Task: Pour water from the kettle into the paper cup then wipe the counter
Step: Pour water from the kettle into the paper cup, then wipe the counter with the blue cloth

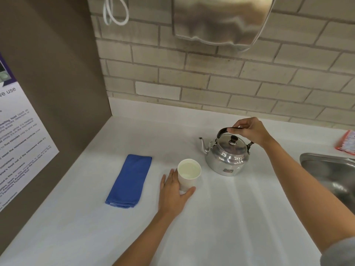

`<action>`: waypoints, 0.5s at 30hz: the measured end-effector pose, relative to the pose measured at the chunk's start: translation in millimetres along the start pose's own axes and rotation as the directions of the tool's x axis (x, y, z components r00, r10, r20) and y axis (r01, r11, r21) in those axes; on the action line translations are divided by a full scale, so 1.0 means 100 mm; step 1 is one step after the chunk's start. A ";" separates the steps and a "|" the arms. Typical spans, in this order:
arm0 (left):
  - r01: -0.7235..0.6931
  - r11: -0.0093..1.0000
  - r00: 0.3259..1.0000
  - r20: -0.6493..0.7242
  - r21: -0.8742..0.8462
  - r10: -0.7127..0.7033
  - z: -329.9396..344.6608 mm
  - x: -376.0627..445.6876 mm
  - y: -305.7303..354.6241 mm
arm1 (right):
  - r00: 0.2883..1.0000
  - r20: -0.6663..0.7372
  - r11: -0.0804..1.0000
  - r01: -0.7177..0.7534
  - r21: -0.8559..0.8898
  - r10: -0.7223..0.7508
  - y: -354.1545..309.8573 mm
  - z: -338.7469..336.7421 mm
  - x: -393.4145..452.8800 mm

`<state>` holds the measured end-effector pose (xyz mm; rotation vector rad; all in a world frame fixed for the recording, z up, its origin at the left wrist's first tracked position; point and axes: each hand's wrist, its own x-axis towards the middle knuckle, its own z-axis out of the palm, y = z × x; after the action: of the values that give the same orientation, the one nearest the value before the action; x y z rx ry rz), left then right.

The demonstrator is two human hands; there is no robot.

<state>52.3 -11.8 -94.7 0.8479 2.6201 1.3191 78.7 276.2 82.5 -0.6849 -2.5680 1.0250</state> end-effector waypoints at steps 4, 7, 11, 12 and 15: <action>0.009 1.000 0.999 0.038 -0.026 -0.007 -0.04 0.02 0.01 | 1.000 0.002 0.999 -0.012 -0.032 0.012 0.00 0.03 -0.01; 0.016 1.000 0.993 0.119 -0.027 -0.013 -0.10 0.04 0.01 | 0.995 -0.101 0.990 0.008 -0.138 -0.022 -0.06 0.09 -0.05; 0.065 0.987 0.988 0.148 -0.148 -0.043 -0.25 0.05 0.01 | 0.929 -0.320 0.960 0.100 -0.263 -0.185 -0.30 0.26 -0.16; 0.072 0.982 0.987 0.153 -0.176 -0.045 -0.30 0.05 0.01 | 0.918 -0.329 0.951 0.127 -0.282 -0.220 -0.39 0.32 -0.19; 0.053 0.978 0.993 0.113 -0.203 -0.031 -0.48 0.03 -0.05 | 0.909 -0.323 0.957 0.203 -0.206 -0.262 -0.72 0.60 -0.36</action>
<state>32.6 -47.2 -67.8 0.8033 2.3554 1.4577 60.7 177.5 87.8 -0.5247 -2.3655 0.5576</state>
